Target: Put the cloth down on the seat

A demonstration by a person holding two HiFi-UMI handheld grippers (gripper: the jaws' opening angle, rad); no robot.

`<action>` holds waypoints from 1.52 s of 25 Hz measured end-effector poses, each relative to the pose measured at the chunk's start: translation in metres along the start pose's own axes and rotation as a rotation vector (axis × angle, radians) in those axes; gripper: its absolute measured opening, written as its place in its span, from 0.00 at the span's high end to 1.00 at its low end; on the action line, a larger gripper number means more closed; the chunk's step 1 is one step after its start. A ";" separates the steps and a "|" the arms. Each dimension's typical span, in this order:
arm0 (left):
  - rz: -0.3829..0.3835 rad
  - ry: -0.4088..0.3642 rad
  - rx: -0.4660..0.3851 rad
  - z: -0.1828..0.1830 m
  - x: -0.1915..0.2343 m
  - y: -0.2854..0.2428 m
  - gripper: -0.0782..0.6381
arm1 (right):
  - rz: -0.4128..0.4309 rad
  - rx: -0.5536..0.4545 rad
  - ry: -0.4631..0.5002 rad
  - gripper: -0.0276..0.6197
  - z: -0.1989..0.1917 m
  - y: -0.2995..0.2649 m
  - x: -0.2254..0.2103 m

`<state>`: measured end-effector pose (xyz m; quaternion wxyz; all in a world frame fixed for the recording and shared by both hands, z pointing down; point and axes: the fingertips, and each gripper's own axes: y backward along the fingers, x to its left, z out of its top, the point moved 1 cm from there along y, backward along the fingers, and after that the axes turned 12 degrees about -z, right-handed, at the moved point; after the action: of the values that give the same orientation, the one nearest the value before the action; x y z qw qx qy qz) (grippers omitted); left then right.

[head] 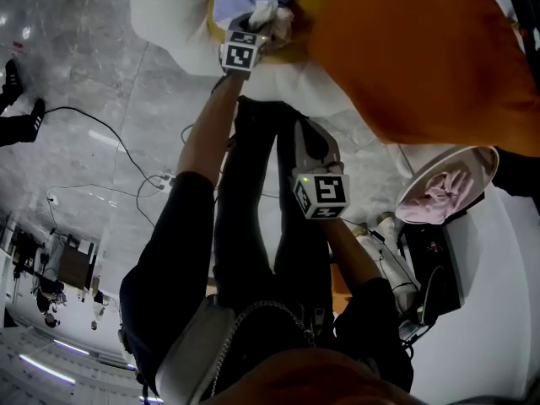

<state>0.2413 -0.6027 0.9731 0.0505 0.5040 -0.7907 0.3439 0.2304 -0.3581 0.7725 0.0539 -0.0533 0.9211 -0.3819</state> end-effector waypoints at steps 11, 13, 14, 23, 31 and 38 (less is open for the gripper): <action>-0.002 0.009 0.048 0.002 -0.026 0.058 0.65 | 0.025 -0.052 0.000 0.95 0.037 0.021 0.018; -0.009 0.006 0.052 0.003 -0.039 0.072 0.65 | 0.030 -0.060 0.007 0.95 0.045 0.029 0.021; -0.006 -0.005 0.051 0.005 -0.045 0.081 0.65 | 0.032 -0.068 0.012 0.95 0.049 0.032 0.023; 0.041 -0.099 -0.069 0.062 -0.118 0.190 0.88 | 0.012 -0.097 0.080 0.95 0.070 0.073 0.034; 0.035 -0.078 -0.151 0.118 -0.205 0.292 0.88 | 0.051 -0.190 0.142 0.95 0.140 0.152 0.049; 0.057 -0.114 -0.251 0.169 -0.273 0.375 0.88 | 0.058 -0.289 0.188 0.95 0.202 0.231 0.054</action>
<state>0.1080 -0.3993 0.5434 0.0583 0.4896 -0.8431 0.2145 0.1920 -0.3445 0.4632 -0.0297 0.0020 0.9685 -0.2471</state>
